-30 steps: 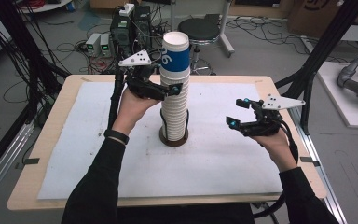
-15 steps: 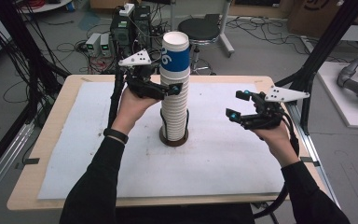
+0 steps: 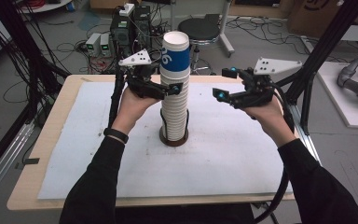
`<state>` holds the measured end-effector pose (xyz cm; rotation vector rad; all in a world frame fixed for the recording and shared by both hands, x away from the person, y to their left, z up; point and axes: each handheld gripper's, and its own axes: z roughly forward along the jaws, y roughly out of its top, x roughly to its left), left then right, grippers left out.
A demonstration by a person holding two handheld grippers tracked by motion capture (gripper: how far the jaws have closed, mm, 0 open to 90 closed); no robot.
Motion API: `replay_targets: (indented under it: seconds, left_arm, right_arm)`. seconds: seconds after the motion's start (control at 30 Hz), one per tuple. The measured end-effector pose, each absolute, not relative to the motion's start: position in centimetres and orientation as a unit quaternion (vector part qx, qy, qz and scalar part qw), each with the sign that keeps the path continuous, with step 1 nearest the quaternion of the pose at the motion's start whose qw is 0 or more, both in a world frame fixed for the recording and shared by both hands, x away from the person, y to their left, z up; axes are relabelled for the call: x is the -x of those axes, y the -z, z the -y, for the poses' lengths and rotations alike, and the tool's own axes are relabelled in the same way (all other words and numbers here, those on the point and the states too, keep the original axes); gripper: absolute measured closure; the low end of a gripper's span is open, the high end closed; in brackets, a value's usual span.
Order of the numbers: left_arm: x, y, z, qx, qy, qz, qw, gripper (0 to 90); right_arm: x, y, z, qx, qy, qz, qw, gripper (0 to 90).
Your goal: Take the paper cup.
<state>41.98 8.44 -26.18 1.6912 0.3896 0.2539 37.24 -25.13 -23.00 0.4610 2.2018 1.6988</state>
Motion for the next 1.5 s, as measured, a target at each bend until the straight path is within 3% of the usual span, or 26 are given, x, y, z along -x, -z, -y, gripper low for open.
replay_targets:
  seconds: [0.37,0.73,1.13,1.5]
  left_arm:
    - [-42.0,26.1,-8.4,-0.742,-0.113,-0.171,0.639,11.1]
    - [-42.0,26.1,-8.3,-0.743,-0.113,-0.169,0.637,11.2]
    - [-42.1,26.1,-8.4,-0.745,-0.113,-0.166,0.636,11.2]
    - [-42.1,26.0,-8.2,-0.745,-0.114,-0.167,0.636,11.2]
  right_arm:
    - [-39.1,17.7,22.0,-0.143,-0.624,-0.755,0.143,18.5]
    - [-40.1,15.4,18.9,-0.130,-0.624,-0.760,0.129,18.5]
    - [-41.4,14.5,16.5,-0.150,-0.617,-0.763,0.119,18.7]
    - [-42.4,14.8,15.3,-0.163,-0.603,-0.775,0.101,26.7]
